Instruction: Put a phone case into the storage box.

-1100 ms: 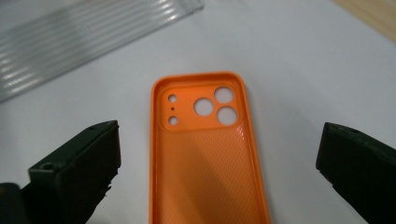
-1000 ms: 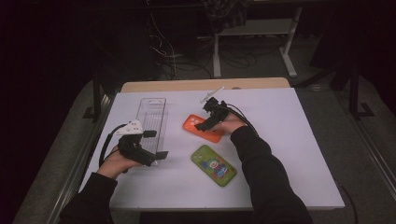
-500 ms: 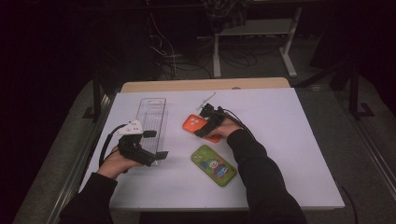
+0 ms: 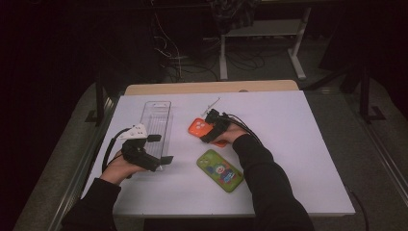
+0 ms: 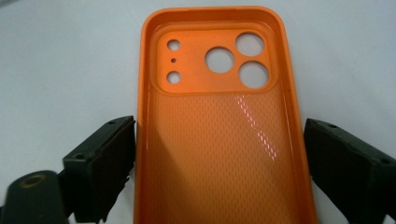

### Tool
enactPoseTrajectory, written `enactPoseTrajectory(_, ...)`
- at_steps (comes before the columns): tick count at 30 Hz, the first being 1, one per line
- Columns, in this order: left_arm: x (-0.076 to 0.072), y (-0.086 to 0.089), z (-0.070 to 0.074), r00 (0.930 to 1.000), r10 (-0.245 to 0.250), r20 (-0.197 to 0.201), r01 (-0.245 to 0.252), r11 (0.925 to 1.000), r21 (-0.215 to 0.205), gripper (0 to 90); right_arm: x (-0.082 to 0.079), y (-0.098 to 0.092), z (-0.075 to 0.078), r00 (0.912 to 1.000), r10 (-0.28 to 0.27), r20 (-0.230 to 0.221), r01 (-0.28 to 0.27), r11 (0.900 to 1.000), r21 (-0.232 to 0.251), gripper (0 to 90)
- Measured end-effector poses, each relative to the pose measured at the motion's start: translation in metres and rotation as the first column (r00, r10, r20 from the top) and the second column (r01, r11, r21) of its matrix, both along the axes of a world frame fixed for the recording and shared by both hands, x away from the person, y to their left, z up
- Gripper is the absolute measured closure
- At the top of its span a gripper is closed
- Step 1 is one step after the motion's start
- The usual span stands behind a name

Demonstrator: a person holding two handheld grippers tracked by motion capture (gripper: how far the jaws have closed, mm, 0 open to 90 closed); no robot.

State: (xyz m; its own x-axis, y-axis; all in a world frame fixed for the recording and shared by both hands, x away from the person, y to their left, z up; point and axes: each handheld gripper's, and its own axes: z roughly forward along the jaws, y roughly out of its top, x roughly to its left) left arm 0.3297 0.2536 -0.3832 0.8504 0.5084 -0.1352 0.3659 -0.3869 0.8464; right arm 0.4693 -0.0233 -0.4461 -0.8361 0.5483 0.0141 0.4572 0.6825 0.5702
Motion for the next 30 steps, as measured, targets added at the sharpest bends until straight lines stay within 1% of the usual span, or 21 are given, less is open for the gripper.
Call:
enactPoseTrajectory(3, 0.0, 0.0, 0.0, 1.0, 0.001, 0.0, -0.001, 1.0, 0.001, 0.0, -0.001, 0.0, 0.001, 1.0, 0.009, -0.003, -0.009, 1.0, 0.003, 13.4)
enactPoseTrajectory(4, 0.0, 0.0, 0.0, 1.0, -0.001, 0.001, 0.001, 1.0, 0.002, 0.0, -0.001, 0.0, 0.001, 0.9999, 0.01, 0.004, -0.01, 1.0, -0.002, 13.5)
enactPoseTrajectory(8, 0.0, 0.0, 0.0, 1.0, 0.0, 0.001, 0.0, 1.0, 0.003, 0.0, -0.001, -0.001, 0.002, 0.9999, 0.012, 0.006, -0.012, 1.0, 0.0, 14.5)
enactPoseTrajectory(11, 0.0, 0.0, 0.0, 1.0, 0.0, 0.002, 0.0, 1.0, 0.003, 0.0, -0.002, 0.0, 0.002, 0.9999, 0.014, -0.002, -0.014, 1.0, 0.002, 14.7)
enactPoseTrajectory(13, 0.0, 0.0, 0.001, 1.0, 0.003, -0.001, -0.003, 1.0, 0.002, 0.0, -0.001, -0.001, 0.003, 0.9998, 0.016, 0.008, -0.016, 1.0, -0.008, 14.8)
enactPoseTrajectory(14, 0.001, 0.0, 0.001, 1.0, -0.001, -0.002, 0.001, 0.9999, 0.01, 0.0, -0.002, -0.001, 0.003, 0.9999, 0.015, 0.002, -0.015, 1.0, -0.007, 14.8)
enactPoseTrajectory(15, 0.001, 0.0, 0.002, 1.0, 0.0, -0.002, 0.0, 0.9999, 0.011, 0.0, -0.003, -0.003, 0.005, 0.9998, 0.017, -0.01, -0.017, 1.0, -0.005, 14.8)
enactPoseTrajectory(16, 0.001, 0.0, 0.002, 1.0, 0.002, 0.001, -0.002, 1.0, 0.006, 0.0, -0.003, -0.003, 0.005, 0.9998, 0.017, -0.01, -0.017, 1.0, -0.005, 14.8)
enactPoseTrajectory(17, 0.002, 0.0, 0.002, 1.0, 0.002, 0.002, -0.002, 1.0, 0.0, 0.0, -0.004, -0.004, 0.007, 0.9998, 0.02, 0.001, -0.02, 1.0, -0.013, 14.7)
enactPoseTrajectory(18, 0.002, 0.0, 0.003, 1.0, 0.001, 0.0, -0.001, 1.0, 0.003, 0.0, -0.004, -0.005, 0.009, 0.9997, 0.023, 0.002, -0.023, 1.0, -0.016, 14.8)
enactPoseTrajectory(20, 0.002, -0.001, 0.004, 1.0, 0.0, 0.001, 0.0, 1.0, 0.004, 0.0, -0.006, -0.008, 0.014, 0.9999, 0.015, -0.007, -0.015, 1.0, -0.002, 14.8)
enactPoseTrajectory(21, 0.002, -0.002, 0.005, 1.0, -0.005, -0.002, 0.005, 0.9999, 0.01, 0.0, -0.008, -0.013, 0.019, 0.9996, 0.021, -0.017, -0.021, 1.0, 0.006, 14.8)
enactPoseTrajectory(22, 0.003, -0.002, 0.005, 1.0, -0.009, 0.003, 0.009, 0.9999, 0.011, 0.0, -0.008, -0.013, 0.019, 0.9996, 0.021, -0.017, -0.021, 1.0, 0.006, 14.8)
enactPoseTrajectory(23, 0.003, -0.003, 0.007, 1.0, -0.008, 0.0, 0.008, 0.9997, 0.022, 0.0, -0.009, -0.016, 0.021, 0.9996, 0.024, -0.016, -0.024, 1.0, 0.003, 14.8)
enactPoseTrajectory(25, 0.005, -0.005, 0.008, 1.0, -0.008, 0.005, 0.008, 0.9999, 0.013, 0.0, -0.012, -0.021, 0.026, 0.9997, 0.019, -0.015, -0.019, 1.0, 0.007, 14.8)
enactPoseTrajectory(26, 0.006, -0.005, 0.01, 0.9999, -0.012, 0.008, 0.011, 0.9996, 0.026, 0.0, -0.016, -0.027, 0.031, 0.9998, 0.016, -0.013, -0.016, 1.0, 0.015, 14.7)
enactPoseTrajectory(28, 0.008, -0.007, 0.012, 0.9999, -0.012, 0.01, 0.011, 0.9997, 0.021, 0.0, -0.018, -0.033, 0.034, 0.9998, 0.019, -0.012, -0.018, 1.0, 0.021, 14.7)
enactPoseTrajectory(29, 0.009, -0.007, 0.013, 0.9997, -0.02, 0.014, 0.019, 0.999, 0.04, 0.0, -0.018, -0.033, 0.034, 0.9998, 0.019, -0.012, -0.018, 1.0, 0.021, 14.7)
enactPoseTrajectory(30, 0.01, -0.01, 0.014, 0.9995, -0.026, 0.018, 0.025, 0.9989, 0.04, 0.0, -0.02, -0.036, 0.037, 0.9998, 0.017, -0.013, -0.017, 1.0, 0.026, 14.7)
